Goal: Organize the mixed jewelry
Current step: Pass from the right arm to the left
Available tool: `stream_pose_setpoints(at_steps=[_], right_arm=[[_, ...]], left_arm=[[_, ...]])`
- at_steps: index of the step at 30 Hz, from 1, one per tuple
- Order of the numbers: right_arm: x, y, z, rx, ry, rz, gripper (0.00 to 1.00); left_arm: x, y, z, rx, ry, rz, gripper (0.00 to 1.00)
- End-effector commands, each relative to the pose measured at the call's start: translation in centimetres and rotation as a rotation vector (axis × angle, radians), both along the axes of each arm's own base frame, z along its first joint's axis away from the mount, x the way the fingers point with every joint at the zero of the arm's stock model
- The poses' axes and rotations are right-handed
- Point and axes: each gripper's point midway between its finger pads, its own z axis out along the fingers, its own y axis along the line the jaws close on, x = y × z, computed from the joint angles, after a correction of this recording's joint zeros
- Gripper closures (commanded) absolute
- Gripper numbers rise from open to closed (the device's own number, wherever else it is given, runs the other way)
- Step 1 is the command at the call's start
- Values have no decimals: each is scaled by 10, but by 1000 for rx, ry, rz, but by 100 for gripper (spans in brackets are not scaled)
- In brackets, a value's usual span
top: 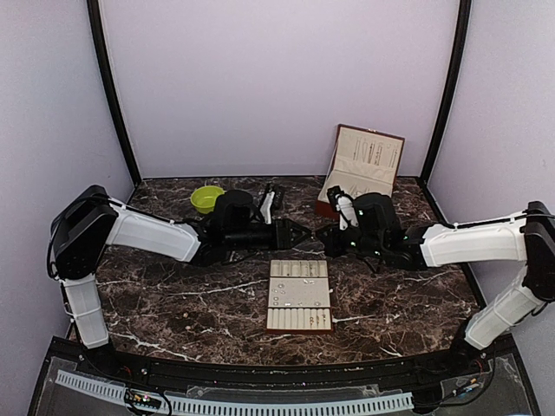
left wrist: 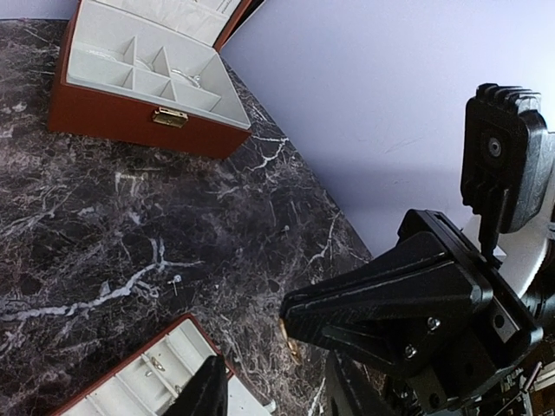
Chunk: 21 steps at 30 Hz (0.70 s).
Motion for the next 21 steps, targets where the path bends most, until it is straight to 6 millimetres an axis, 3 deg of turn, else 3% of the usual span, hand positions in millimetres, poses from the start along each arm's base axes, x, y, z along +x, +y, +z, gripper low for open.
stream_pose_setpoints(at_steps=[1,10,21], right_arm=[[5,9,15,15,-46,3,100],[5,12,15,0,-50,8,100],[2,14,13,-6,-52,18,100]], left_arm=[[-2,-11,20,-54,-24,-38,61],[-4,-18,17,-63,-4,-65,70],[-4,-19,16,-71,5,-68,89]])
